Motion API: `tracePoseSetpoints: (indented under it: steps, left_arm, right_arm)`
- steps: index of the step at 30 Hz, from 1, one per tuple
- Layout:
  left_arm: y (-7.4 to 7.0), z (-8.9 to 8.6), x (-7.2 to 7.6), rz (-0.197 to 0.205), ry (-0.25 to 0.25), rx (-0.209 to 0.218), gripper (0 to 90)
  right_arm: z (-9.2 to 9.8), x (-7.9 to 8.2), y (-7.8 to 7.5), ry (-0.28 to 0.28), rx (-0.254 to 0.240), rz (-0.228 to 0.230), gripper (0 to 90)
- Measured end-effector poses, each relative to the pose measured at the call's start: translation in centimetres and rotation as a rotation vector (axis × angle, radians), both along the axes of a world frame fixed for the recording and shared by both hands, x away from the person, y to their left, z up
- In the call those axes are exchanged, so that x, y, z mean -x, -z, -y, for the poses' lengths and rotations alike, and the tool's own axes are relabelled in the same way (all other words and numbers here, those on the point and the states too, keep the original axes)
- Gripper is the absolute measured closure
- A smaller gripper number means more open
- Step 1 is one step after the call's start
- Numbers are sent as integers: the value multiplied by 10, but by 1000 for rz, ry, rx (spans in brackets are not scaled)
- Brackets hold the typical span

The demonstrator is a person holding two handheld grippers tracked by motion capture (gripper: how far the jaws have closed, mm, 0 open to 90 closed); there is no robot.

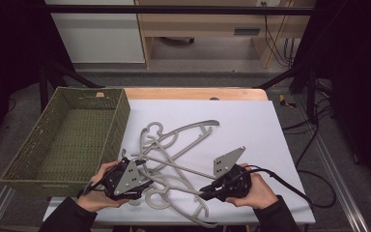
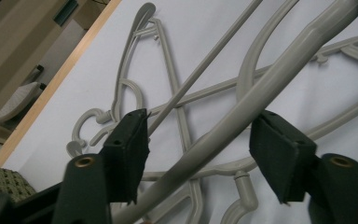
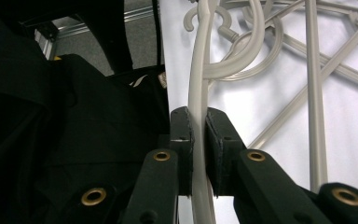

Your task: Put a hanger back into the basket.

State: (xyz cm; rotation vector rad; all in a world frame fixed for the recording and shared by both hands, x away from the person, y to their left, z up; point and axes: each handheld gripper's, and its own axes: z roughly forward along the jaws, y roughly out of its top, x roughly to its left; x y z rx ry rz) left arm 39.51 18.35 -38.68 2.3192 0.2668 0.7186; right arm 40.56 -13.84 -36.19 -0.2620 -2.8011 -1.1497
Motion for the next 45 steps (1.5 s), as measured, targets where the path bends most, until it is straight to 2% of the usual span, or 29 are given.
tracePoseSetpoints:
  steps: [6, 7, 11, 18, 24, 30, 32, 33, 35, 39, 42, 43, 45]
  left_arm:
    - [6, 5, 1, 30, 13, -51, 497]
    - [8, 6, 1, 35, 17, -70, 523]
    - [8, 6, 2, 43, 21, -78, 594]
    - [9, 6, 5, 72, 41, -105, 638]
    - [6, 5, 8, 72, 64, -85, 694]
    - [5, 8, 11, 84, 69, -103, 739]
    - [4, 8, 12, 91, 69, -104, 763]
    - [3, 8, 13, 88, 68, -85, 780]
    - [1, 8, 14, 80, 74, -89, 786]
    - [1, 11, 15, 60, 67, -92, 803]
    - [-1, 13, 15, 47, 57, -82, 813]
    - [-2, 14, 16, 42, 48, -72, 815]
    - [-3, 14, 16, 36, 42, -64, 817]
  right_arm:
    - [0, 0, 0, -8, -1, -1, 821]
    - [0, 0, 0, -9, 1, -2, 820]
    - [0, 0, 1, -7, 7, -4, 820]
    - [2, -1, 1, -8, 10, -6, 819]
    - [9, -2, -2, 12, -16, -2, 815]
    - [15, -4, -2, 35, -41, -4, 802]
    - [17, -6, -2, 57, -44, 4, 795]
    - [18, -7, -1, 83, -37, 11, 791]
    - [19, -8, -1, 91, -41, 13, 789]
    - [23, -11, 0, 148, -58, 44, 775]
    - [26, -13, 0, 193, -71, 63, 716]
    - [28, -14, 1, 225, -85, 74, 674]
    - [28, -14, 1, 232, -89, 81, 649]
